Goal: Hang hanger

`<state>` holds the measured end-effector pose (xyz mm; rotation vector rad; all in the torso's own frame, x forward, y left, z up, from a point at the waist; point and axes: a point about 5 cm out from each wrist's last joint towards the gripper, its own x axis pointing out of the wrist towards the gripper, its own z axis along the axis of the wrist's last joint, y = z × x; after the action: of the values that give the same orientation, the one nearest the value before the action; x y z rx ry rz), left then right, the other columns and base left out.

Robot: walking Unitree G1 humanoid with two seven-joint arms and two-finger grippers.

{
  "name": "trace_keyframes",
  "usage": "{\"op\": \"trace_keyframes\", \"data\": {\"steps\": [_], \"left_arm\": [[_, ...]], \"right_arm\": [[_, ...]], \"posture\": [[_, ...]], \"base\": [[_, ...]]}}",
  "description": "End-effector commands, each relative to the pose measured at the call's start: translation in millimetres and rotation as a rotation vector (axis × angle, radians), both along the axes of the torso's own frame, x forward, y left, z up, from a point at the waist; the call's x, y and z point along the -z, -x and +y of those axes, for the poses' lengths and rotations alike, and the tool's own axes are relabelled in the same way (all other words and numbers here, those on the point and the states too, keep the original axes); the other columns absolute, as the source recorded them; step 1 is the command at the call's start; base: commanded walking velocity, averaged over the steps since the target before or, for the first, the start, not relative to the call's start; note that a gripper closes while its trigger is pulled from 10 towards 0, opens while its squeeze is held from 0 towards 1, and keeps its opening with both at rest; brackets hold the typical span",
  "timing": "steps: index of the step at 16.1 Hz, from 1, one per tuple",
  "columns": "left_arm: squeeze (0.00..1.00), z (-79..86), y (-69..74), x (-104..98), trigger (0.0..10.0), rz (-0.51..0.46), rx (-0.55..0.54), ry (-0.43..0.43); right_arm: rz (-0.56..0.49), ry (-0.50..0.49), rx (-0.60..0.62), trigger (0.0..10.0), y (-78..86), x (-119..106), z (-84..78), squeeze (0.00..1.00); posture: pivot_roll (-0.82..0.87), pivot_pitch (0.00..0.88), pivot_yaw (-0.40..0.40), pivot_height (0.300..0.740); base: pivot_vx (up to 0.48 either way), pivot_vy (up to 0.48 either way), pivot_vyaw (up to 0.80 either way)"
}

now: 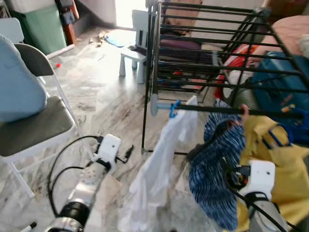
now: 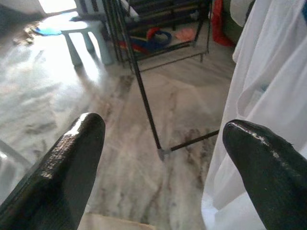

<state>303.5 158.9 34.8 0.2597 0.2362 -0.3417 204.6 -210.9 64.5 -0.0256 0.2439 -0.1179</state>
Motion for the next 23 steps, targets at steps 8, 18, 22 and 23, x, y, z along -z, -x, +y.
{"op": "trace_keyframes", "data": {"steps": [8,18,22,23], "left_arm": [[0.0,-8.2,-3.2,-2.6,10.0,-0.006,0.014,0.0],[0.0,-0.4,-19.7,-11.4,10.0,-0.016,-0.041,-0.021],[0.0,-3.2,-21.5,-9.9,10.0,-0.003,-0.059,-0.018],[0.0,-2.6,-20.4,-8.4,10.0,0.001,-0.057,-0.022]], "right_arm": [[-0.023,0.012,0.013,10.0,-5.0,-5.1,-6.2,1.0],[-0.03,-0.006,0.024,10.0,-21.1,2.2,-8.6,1.0],[-0.044,-0.052,0.026,10.0,-31.0,0.4,-6.9,0.0],[-0.048,-0.066,0.028,10.0,-30.9,0.9,-6.0,0.0]], "posture": [[0.05,0.0,-0.058,0.74],[0.06,0.0,-0.054,0.74],[0.07,0.0,-0.066,0.74],[0.07,0.0,-0.067,0.74]], "base": [[-0.27,0.0,0.0],[-0.261,0.0,0.0],[-0.253,0.0,0.0],[-0.24,0.0,0.0]]}}
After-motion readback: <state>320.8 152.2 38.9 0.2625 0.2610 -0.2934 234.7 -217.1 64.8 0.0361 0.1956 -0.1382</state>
